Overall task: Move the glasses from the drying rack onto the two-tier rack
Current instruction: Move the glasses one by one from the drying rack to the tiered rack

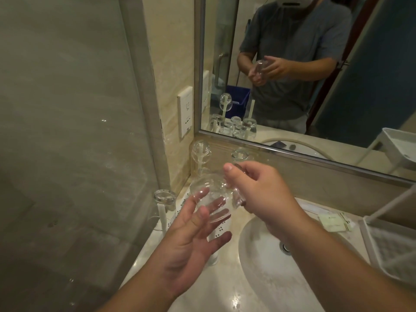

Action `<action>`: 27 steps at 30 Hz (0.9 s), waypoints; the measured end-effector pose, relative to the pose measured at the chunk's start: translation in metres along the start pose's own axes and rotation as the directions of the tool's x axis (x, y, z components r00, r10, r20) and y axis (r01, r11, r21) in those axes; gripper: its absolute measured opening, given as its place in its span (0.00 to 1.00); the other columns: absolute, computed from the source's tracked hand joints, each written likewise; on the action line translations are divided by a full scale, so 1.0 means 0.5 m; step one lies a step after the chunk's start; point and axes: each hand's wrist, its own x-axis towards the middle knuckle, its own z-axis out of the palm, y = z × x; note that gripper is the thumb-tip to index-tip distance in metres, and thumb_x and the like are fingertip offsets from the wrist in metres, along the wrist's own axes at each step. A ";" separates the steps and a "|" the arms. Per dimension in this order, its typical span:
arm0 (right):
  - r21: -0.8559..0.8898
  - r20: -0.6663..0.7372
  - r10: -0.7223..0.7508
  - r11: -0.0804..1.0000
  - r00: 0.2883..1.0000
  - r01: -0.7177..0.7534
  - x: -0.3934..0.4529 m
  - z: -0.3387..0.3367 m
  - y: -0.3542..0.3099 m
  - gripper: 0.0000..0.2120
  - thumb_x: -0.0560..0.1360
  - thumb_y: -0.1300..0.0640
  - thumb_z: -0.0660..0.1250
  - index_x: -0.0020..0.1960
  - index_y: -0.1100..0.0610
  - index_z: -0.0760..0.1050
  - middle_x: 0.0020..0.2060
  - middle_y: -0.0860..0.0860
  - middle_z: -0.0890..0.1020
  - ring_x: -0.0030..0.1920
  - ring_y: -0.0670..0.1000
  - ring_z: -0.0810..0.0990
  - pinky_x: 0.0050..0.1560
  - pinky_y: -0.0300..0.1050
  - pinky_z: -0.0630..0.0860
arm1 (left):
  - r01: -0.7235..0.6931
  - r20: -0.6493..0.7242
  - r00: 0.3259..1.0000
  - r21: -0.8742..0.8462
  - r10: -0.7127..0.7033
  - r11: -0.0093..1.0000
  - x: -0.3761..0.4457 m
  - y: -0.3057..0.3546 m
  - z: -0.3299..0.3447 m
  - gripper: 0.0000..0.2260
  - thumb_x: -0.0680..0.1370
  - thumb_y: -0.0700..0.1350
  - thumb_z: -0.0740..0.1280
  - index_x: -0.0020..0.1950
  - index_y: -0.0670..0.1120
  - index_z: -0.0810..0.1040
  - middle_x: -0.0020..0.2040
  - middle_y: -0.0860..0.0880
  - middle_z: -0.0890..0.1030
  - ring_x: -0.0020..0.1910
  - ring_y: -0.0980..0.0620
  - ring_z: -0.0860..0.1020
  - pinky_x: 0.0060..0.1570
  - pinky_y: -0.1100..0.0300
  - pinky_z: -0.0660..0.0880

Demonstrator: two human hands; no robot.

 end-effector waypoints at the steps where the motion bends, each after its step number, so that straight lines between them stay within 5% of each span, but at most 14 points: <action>1: 0.107 0.023 0.076 0.991 0.997 -0.078 -0.005 0.002 0.006 0.23 0.67 0.31 0.66 0.44 0.49 0.83 0.37 0.47 0.85 0.28 0.43 0.75 0.30 0.42 0.69 | -0.034 -0.003 0.999 0.042 0.034 0.999 0.000 0.001 0.005 0.36 0.58 0.56 0.85 0.64 0.56 0.79 0.65 0.45 0.80 0.64 0.44 0.79 0.51 0.50 0.79; 7: 0.588 0.329 0.409 0.617 0.851 -0.524 -0.029 0.022 0.046 0.27 0.68 0.35 0.69 0.48 0.59 0.81 0.40 0.57 0.82 0.26 0.48 0.71 0.21 0.38 0.63 | -0.317 -0.096 0.922 0.368 0.374 0.874 0.011 -0.007 0.032 0.31 0.55 0.54 0.84 0.57 0.57 0.80 0.58 0.47 0.82 0.59 0.49 0.81 0.49 0.60 0.79; 11: 0.690 0.522 0.330 0.379 0.787 -0.617 -0.048 0.042 0.072 0.24 0.73 0.36 0.66 0.51 0.57 0.79 0.40 0.54 0.77 0.30 0.46 0.66 0.21 0.35 0.55 | -0.319 -0.036 0.931 0.394 0.362 0.862 0.020 -0.006 0.043 0.40 0.54 0.53 0.84 0.63 0.50 0.76 0.59 0.48 0.83 0.58 0.53 0.81 0.47 0.63 0.79; 14: 0.684 0.613 0.253 0.303 0.748 -0.663 -0.060 0.056 0.082 0.21 0.75 0.36 0.65 0.54 0.52 0.79 0.43 0.49 0.74 0.28 0.44 0.68 0.21 0.34 0.55 | -0.294 0.013 0.947 0.446 0.322 0.845 0.023 -0.004 0.048 0.46 0.49 0.61 0.84 0.65 0.52 0.75 0.59 0.49 0.83 0.60 0.53 0.81 0.47 0.59 0.78; 16: 0.667 0.659 0.206 0.285 0.723 -0.689 -0.066 0.061 0.084 0.22 0.73 0.37 0.69 0.59 0.51 0.77 0.46 0.48 0.75 0.27 0.44 0.71 0.21 0.33 0.59 | -0.298 0.028 0.944 0.492 0.328 0.818 0.027 -0.006 0.048 0.45 0.48 0.56 0.85 0.63 0.53 0.76 0.57 0.50 0.83 0.58 0.54 0.82 0.46 0.62 0.78; 20: 0.577 0.614 0.317 0.445 0.723 -0.685 -0.072 0.052 0.089 0.23 0.69 0.31 0.67 0.50 0.49 0.80 0.42 0.47 0.78 0.30 0.45 0.71 0.28 0.36 0.61 | -0.274 0.031 0.954 0.491 0.298 0.827 0.031 -0.009 0.040 0.32 0.54 0.45 0.80 0.58 0.56 0.80 0.55 0.47 0.84 0.56 0.53 0.82 0.45 0.62 0.78; 23: 0.445 0.378 0.465 0.667 0.801 -0.597 -0.072 0.035 0.104 0.23 0.75 0.32 0.61 0.50 0.49 0.82 0.44 0.51 0.83 0.34 0.49 0.75 0.31 0.41 0.65 | -0.263 0.057 0.958 0.558 0.279 0.787 0.031 -0.007 0.037 0.32 0.56 0.46 0.80 0.59 0.56 0.79 0.54 0.48 0.84 0.56 0.51 0.83 0.49 0.58 0.79; 27: 0.355 0.025 0.352 0.872 0.936 -0.337 -0.074 0.007 0.113 0.11 0.81 0.43 0.60 0.52 0.41 0.81 0.46 0.45 0.86 0.44 0.49 0.83 0.43 0.52 0.77 | -0.217 0.071 0.972 0.638 0.224 0.739 0.033 -0.009 0.045 0.35 0.57 0.50 0.81 0.63 0.55 0.76 0.56 0.50 0.83 0.59 0.52 0.81 0.51 0.56 0.80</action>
